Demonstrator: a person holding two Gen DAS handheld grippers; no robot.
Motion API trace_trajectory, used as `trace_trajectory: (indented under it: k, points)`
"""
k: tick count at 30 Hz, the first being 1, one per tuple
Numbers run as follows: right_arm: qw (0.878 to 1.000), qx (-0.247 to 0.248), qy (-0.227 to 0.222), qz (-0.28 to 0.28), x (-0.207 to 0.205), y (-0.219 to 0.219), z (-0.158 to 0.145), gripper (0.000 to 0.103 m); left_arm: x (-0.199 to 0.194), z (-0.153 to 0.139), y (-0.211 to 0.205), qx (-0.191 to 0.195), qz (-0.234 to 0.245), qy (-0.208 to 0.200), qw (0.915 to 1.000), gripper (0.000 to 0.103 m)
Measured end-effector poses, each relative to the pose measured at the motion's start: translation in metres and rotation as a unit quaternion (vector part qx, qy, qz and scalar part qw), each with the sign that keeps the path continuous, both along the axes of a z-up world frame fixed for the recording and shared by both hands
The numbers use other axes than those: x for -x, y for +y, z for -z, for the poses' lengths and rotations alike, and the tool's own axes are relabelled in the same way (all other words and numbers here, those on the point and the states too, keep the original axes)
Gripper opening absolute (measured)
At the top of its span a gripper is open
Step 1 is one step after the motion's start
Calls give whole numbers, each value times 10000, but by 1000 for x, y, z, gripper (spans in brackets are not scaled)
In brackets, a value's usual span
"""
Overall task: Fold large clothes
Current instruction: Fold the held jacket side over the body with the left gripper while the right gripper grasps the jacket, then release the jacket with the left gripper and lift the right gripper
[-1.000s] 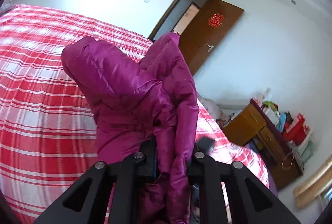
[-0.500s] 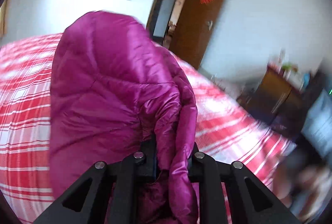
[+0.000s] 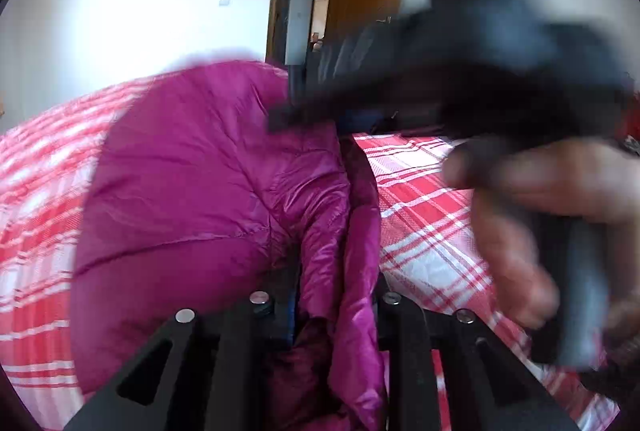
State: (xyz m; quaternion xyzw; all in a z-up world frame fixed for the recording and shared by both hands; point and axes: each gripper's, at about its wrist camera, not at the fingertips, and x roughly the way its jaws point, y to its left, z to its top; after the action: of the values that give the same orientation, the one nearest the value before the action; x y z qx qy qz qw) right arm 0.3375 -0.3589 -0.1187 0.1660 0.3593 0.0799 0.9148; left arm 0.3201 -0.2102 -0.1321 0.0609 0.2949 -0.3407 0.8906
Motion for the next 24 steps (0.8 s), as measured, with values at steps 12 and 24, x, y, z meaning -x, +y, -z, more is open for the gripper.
trace_trajectory:
  k: [12,24]
  points:
    - [9985,268,297,382,-3,-13,29,34,-2,-59,112,458,-651,-936,9924,92]
    - [9965,-539,236,588,72,1,-1,75,-38,12,74,-347,-769,-422,9955,92]
